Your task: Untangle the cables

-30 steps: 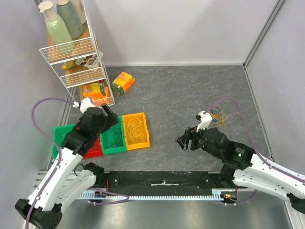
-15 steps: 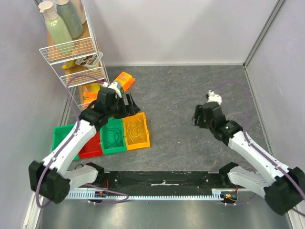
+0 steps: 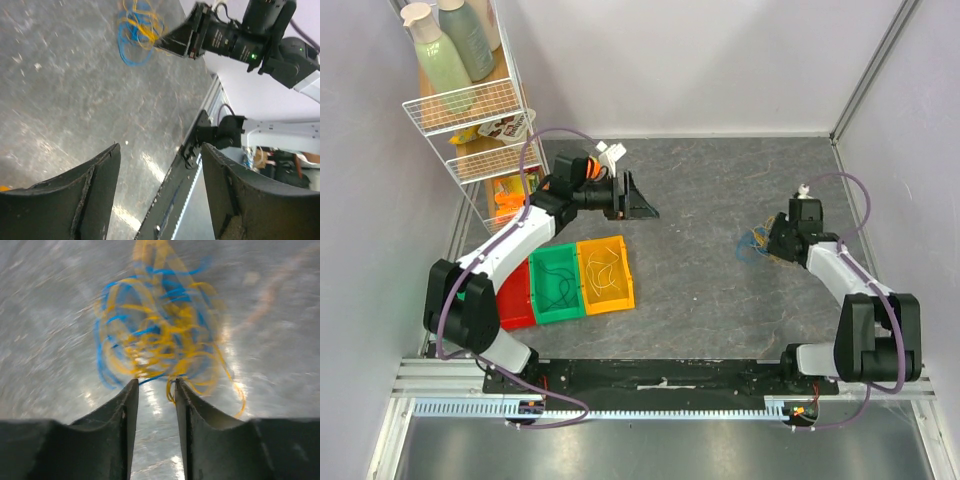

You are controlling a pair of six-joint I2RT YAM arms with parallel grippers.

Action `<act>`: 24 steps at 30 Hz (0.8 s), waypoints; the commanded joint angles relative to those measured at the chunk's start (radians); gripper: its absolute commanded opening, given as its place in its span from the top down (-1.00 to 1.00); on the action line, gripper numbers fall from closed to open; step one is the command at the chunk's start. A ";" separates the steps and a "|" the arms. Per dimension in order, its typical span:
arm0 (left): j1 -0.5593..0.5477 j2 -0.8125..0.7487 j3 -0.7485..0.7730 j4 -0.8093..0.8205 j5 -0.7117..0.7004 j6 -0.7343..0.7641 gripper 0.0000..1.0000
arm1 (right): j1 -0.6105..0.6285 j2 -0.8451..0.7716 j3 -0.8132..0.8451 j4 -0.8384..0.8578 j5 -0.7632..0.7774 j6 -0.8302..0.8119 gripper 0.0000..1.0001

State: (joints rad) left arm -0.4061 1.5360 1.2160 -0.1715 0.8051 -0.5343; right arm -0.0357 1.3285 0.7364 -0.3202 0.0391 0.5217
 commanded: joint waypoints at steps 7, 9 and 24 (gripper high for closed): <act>-0.042 -0.048 0.000 -0.091 0.008 0.102 -0.42 | 0.515 -0.156 -0.179 0.108 -0.273 0.069 1.00; -0.053 -0.048 -0.004 -0.089 0.003 0.099 -0.41 | 0.588 -0.253 -0.227 0.110 -0.297 0.128 1.00; -0.234 0.050 -0.009 -0.100 -0.006 0.126 -0.29 | 0.616 -0.347 -0.111 0.014 -0.149 0.183 -0.31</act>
State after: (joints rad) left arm -0.6281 1.6154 1.1751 -0.2474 0.8608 -0.4793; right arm 0.5797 0.9478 0.5056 -0.1913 -0.2817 0.7361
